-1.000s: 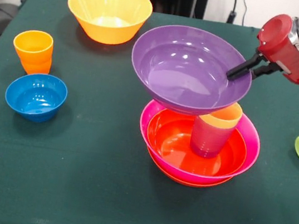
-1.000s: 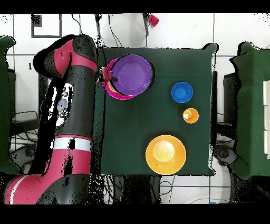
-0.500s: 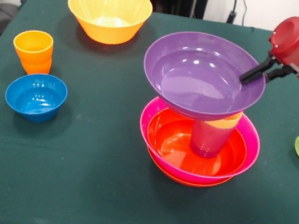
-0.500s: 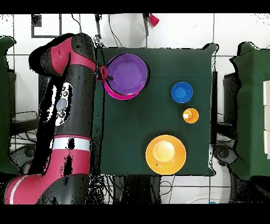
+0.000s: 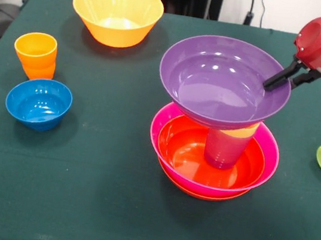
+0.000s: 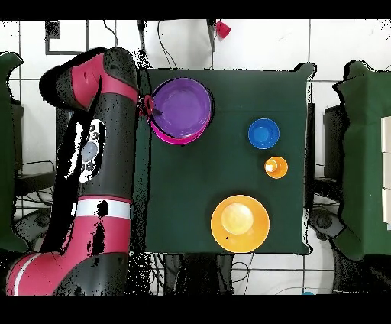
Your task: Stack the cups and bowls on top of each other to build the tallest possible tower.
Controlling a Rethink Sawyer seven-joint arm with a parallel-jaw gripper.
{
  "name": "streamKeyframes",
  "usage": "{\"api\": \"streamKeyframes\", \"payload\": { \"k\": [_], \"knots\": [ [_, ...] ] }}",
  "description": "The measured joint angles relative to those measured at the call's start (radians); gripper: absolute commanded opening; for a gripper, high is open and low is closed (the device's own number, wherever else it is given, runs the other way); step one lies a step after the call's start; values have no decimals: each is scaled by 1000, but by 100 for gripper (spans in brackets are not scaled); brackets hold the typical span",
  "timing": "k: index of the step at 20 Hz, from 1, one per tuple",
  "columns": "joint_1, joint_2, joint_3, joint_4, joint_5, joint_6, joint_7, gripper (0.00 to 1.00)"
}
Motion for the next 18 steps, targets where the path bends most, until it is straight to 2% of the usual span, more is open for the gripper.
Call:
{"api": "streamKeyframes", "payload": {
  "k": [18],
  "knots": [
    [-3,-21,0,0,12,-10,0,0]
  ]
}}
